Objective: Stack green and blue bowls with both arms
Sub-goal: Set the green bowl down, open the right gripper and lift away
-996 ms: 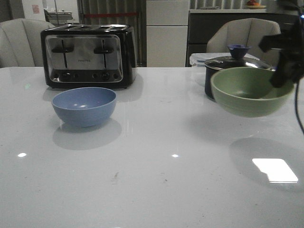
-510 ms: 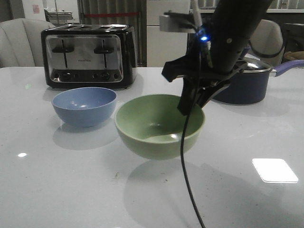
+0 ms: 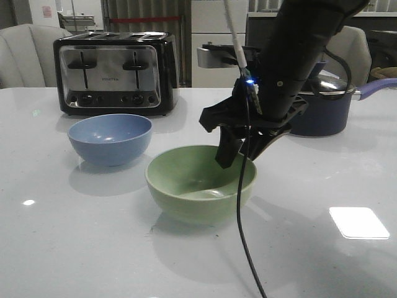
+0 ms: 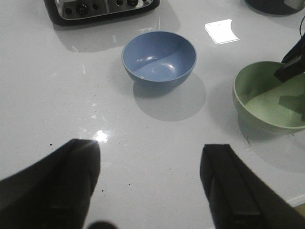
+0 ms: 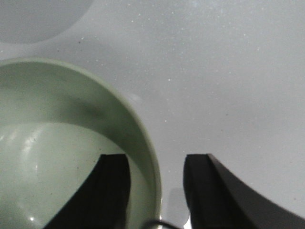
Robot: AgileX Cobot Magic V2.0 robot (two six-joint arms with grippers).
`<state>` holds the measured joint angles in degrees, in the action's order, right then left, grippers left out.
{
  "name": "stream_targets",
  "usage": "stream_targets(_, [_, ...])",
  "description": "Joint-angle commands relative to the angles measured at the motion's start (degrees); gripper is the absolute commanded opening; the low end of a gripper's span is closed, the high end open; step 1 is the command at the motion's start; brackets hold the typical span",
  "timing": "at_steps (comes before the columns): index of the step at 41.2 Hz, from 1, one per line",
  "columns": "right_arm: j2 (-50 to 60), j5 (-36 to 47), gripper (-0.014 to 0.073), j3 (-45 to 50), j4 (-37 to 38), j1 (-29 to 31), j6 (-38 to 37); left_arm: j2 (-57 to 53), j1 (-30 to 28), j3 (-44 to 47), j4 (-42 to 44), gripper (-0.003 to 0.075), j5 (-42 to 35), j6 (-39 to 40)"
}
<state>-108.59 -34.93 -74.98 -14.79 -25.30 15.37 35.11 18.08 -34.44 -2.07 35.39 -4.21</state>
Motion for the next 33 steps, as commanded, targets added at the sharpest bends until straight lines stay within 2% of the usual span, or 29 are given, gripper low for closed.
stream_targets(1, [4.9,2.3,0.0447,-1.9,-0.8,0.2,0.7,0.3,0.4,-1.6,-0.6,0.0495,-4.8,-0.1])
stream_targets(12, [19.7,5.7,0.0447,3.0,-0.3,-2.9,1.9,0.3,0.4,-1.6,-0.6,0.0495,-4.8,-0.1])
stream_targets(20, [32.9,7.2,0.0447,11.0,1.0,-6.6,3.0,0.3,0.4,-1.6,-0.6,0.0495,-4.8,-0.1])
stream_targets(33, [53.8,3.3,0.0447,26.8,1.0,-6.9,2.7,0.3,0.4,-1.6,-0.6,0.0495,-4.8,-0.1])
